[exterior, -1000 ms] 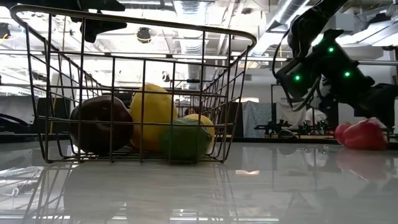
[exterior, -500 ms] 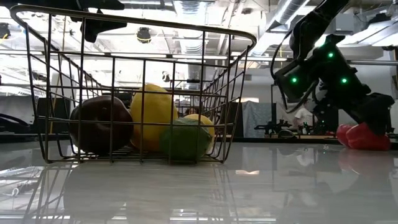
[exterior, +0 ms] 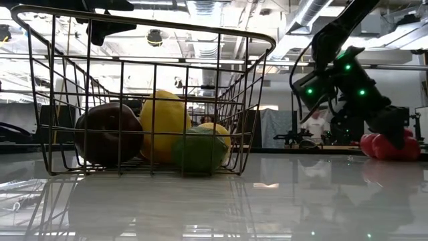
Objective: Sort produce into baskets
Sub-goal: Put the top red bell pepper into the bottom basket
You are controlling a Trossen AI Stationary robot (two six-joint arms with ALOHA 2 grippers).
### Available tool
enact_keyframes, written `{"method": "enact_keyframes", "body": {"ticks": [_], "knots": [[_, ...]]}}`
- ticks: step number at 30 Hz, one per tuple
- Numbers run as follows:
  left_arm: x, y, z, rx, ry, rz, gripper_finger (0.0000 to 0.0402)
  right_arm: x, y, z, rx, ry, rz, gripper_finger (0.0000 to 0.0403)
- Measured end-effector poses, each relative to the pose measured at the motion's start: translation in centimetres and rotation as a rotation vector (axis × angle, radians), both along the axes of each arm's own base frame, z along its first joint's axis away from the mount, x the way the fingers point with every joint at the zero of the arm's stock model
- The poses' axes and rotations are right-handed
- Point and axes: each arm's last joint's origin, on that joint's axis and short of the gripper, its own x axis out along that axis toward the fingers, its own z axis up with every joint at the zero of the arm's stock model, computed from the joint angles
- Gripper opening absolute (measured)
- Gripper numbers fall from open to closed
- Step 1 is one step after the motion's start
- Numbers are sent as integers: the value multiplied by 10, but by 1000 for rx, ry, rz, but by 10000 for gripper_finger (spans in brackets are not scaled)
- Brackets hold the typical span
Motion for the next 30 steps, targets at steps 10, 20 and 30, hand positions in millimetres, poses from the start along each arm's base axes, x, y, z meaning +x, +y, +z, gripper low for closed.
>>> {"method": "enact_keyframes", "body": {"ticks": [10,20,30], "knots": [[0,0,0,10,2,-1,239,-4,-8,0,13,-2,-24,282],[0,0,0,9,2,-1,239,17,-6,19,0,-62,5,217],[0,0,0,4,6,-13,239,61,-2,79,-55,-245,97,152]]}}
